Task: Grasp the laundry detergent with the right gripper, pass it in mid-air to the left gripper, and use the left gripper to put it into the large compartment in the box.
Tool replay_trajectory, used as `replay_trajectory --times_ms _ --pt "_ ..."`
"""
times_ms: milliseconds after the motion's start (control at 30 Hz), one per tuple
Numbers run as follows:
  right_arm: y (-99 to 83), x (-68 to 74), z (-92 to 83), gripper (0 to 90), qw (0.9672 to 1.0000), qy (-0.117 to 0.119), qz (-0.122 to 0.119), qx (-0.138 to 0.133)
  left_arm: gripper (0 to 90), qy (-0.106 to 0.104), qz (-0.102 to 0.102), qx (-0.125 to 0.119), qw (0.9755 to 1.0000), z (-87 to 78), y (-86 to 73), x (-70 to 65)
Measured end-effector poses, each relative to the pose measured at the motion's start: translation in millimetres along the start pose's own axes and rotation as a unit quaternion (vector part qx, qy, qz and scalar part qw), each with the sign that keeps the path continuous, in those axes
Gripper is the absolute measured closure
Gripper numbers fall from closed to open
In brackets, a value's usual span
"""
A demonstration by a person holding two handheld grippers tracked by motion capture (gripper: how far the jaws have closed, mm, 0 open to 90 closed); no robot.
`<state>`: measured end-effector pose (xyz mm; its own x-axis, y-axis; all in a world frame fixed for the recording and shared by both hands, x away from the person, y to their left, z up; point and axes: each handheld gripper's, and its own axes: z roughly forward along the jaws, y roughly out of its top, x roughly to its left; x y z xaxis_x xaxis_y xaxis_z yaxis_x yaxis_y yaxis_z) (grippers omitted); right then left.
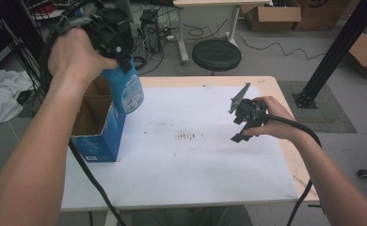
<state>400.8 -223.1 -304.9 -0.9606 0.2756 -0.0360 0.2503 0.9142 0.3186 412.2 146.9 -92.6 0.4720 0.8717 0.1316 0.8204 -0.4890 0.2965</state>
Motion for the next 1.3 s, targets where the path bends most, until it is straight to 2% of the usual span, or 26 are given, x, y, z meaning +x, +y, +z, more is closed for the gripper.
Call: replay_trajectory --times_ms 33,67,100,200,300,400,433,500,567,767,900,1300 --pt "-1.5 -0.6 -0.2 27.0 1.0 -0.006 0.001 0.006 39.0 0.009 -0.023 0.008 0.9997 -2.6 -2.1 8.9" --pt "-4.2 -1.9 -0.2 27.0 0.9996 -0.018 -0.001 0.02 39.0 0.014 -0.032 0.012 0.9993 -3.9 -3.3 13.2" --pt "-5.4 -2.5 -0.1 27.0 0.9994 -0.02 -0.001 0.027 39.0 0.02 -0.055 0.013 0.9982 -5.6 -5.6 19.7" --pt "-9.6 -4.1 -0.8 27.0 0.999 -0.023 0.004 0.039 39.0 0.033 -0.096 0.025 0.9945 -7.9 -10.6 32.8" --pt "-11.6 -5.3 -2.6 27.0 0.9989 -0.024 0.006 0.04 39.0 0.047 -0.127 0.038 0.9901 -8.0 -16.3 44.2" --pt "-12.5 -6.3 -5.6 27.1 0.999 -0.025 0.005 0.037 39.0 0.057 -0.163 0.046 0.9839 -6.2 -23.3 54.9" --pt "-12.4 -6.4 -6.9 27.1 0.999 -0.026 0.005 0.036 39.0 0.058 -0.167 0.047 0.9831 -5.9 -24.6 56.7" --pt "-12.6 -6.4 -8.7 27.1 0.9991 -0.027 0.001 0.034 39.0 0.062 -0.188 0.05 0.9789 -4.9 -30.8 63.4" --pt "-13.0 -5.9 -10.4 27.1 0.9991 -0.028 0.0 0.033 39.0 0.065 -0.201 0.051 0.9761 -4.4 -34.6 66.6" --pt "-17.3 -6.6 -13.3 27.2 0.9991 -0.029 0.002 0.03 39.0 0.062 -0.228 0.049 0.9705 -4.4 -43.6 74.0" --pt "-19.9 -7.0 -13.4 27.1 0.9992 -0.029 0.003 0.029 39.0 0.06 -0.235 0.052 0.9688 0.5 -46.0 74.8" --pt "-26.3 -7.7 -9.7 27.1 0.9995 -0.023 0.007 0.02 39.0 0.051 -0.238 0.071 0.9672 37.4 -54.1 73.7"
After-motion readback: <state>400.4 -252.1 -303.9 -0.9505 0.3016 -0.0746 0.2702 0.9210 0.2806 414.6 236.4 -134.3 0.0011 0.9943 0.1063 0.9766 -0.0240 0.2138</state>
